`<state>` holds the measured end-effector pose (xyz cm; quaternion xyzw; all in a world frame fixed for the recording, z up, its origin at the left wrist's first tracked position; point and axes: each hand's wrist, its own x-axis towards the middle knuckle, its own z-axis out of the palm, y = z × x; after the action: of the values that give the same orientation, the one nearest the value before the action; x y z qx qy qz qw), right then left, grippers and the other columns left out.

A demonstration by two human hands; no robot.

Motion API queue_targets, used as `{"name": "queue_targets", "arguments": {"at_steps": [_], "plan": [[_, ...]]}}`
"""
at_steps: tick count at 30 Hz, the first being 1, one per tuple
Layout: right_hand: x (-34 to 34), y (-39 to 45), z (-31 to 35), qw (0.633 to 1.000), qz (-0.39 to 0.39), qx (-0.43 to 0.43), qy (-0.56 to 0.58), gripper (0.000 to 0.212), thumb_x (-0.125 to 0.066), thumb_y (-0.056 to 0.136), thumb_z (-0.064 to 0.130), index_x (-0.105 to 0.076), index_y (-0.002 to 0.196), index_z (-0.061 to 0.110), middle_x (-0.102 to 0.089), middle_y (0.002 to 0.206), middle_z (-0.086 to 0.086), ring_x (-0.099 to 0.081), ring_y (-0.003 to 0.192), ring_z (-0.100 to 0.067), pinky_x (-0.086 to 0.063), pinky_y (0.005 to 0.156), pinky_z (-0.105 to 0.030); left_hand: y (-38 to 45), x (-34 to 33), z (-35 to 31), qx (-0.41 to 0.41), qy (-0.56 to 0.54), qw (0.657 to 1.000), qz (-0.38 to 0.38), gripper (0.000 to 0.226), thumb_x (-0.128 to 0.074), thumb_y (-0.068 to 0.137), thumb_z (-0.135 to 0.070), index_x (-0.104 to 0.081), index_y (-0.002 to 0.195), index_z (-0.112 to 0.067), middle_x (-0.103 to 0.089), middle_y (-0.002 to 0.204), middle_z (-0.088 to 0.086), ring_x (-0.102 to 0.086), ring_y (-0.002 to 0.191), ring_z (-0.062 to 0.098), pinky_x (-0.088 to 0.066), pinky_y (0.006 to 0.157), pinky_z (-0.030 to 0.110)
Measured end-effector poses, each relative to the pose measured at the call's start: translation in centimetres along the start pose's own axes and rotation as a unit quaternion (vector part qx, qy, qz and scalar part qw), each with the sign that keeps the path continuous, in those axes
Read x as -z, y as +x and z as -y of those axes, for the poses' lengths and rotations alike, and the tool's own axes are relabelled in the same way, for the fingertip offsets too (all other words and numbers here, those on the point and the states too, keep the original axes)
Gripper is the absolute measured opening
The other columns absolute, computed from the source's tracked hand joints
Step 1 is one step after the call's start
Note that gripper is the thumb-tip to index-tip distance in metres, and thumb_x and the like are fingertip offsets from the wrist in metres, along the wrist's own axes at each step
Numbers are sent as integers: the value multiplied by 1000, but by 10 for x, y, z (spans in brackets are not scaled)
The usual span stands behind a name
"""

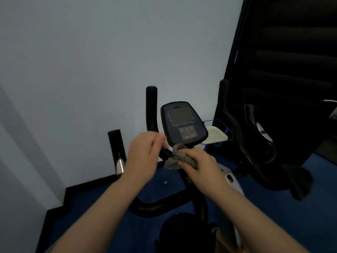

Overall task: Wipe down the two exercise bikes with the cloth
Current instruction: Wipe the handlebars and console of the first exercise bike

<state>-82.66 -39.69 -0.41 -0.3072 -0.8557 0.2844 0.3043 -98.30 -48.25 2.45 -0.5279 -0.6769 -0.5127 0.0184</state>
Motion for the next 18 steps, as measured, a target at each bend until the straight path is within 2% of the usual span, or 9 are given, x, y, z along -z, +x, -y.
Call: {"name": "queue_targets", "arguments": {"at_steps": [3, 5, 6, 8, 10, 12, 15, 17, 18], "plan": [[18, -24, -12, 999, 19, 4, -25, 29, -72, 86, 26, -70, 115, 28, -61, 99, 4, -59, 95, -11, -47, 84, -27, -25, -18, -9, 88, -69, 991, 67, 28, -41, 102, -29, -68, 95, -31, -65, 107, -18, -52, 107, -10, -36, 92, 5], [31, -28, -12, 997, 64, 5, -38, 27, -73, 84, 31, -71, 111, 33, -63, 100, 6, -59, 97, -11, -47, 86, -27, -33, -23, -10, 91, -57, 990, 87, 24, -43, 101, -25, -67, 107, -30, -59, 120, -18, -40, 124, -10, -25, 99, 1], [35, -25, -11, 996, 80, 3, -44, 24, -73, 84, 34, -71, 108, 35, -65, 99, 7, -60, 96, -11, -48, 86, -30, -35, -25, -12, 84, -39, 992, 91, 24, -44, 101, -22, -66, 111, -28, -55, 122, -18, -34, 129, -8, -22, 102, 3], [35, -18, -6, 998, 64, -12, -26, 19, -72, 84, 34, -70, 102, 33, -67, 96, 10, -62, 93, -9, -50, 83, -30, -37, -28, -16, 89, -16, 991, 96, 26, -45, 101, -20, -64, 118, -26, -48, 126, -18, -26, 133, -7, -22, 102, 3], [26, -25, -3, 999, 7, -31, 14, 15, -72, 84, 29, -65, 97, 27, -65, 92, 13, -60, 88, -4, -47, 76, -24, -40, -26, -23, 125, -33, 986, 103, 27, -45, 101, -22, -61, 122, -26, -39, 133, -18, -22, 133, -10, -21, 89, -7], [15, -50, -7, 999, -30, -20, 31, 15, -74, 82, 23, -62, 91, 26, -61, 91, 14, -56, 87, -1, -45, 74, -22, -47, -22, -31, 168, -85, 977, 97, 26, -44, 101, -26, -60, 121, -30, -40, 135, -21, -27, 131, -12, -24, 84, -8], [25, -84, -19, 996, 11, -24, 87, 16, -77, 80, 17, -64, 83, 26, -62, 89, 11, -58, 88, -3, -45, 74, -15, -75, -19, -48, 200, -118, 969, 84, 23, -44, 101, -26, -61, 115, -34, -58, 117, -25, -47, 111, -18, -33, 79, -5], [37, -80, -23, 988, 53, -50, 132, 16, -78, 79, 17, -65, 80, 26, -66, 86, 10, -61, 85, -2, -47, 73, -16, -93, -24, -52, 188, -85, 975, 82, 23, -46, 101, -24, -61, 114, -34, -60, 111, -23, -52, 105, -13, -38, 84, 3], [37, -73, -25, 989, 47, -48, 130, 16, -78, 78, 18, -65, 80, 26, -66, 84, 10, -62, 83, -1, -48, 73, -18, -100, -26, -53, 180, -65, 979, 75, 22, -47, 100, -22, -61, 113, -33, -60, 110, -21, -53, 104, -10, -40, 87, 7]]}}
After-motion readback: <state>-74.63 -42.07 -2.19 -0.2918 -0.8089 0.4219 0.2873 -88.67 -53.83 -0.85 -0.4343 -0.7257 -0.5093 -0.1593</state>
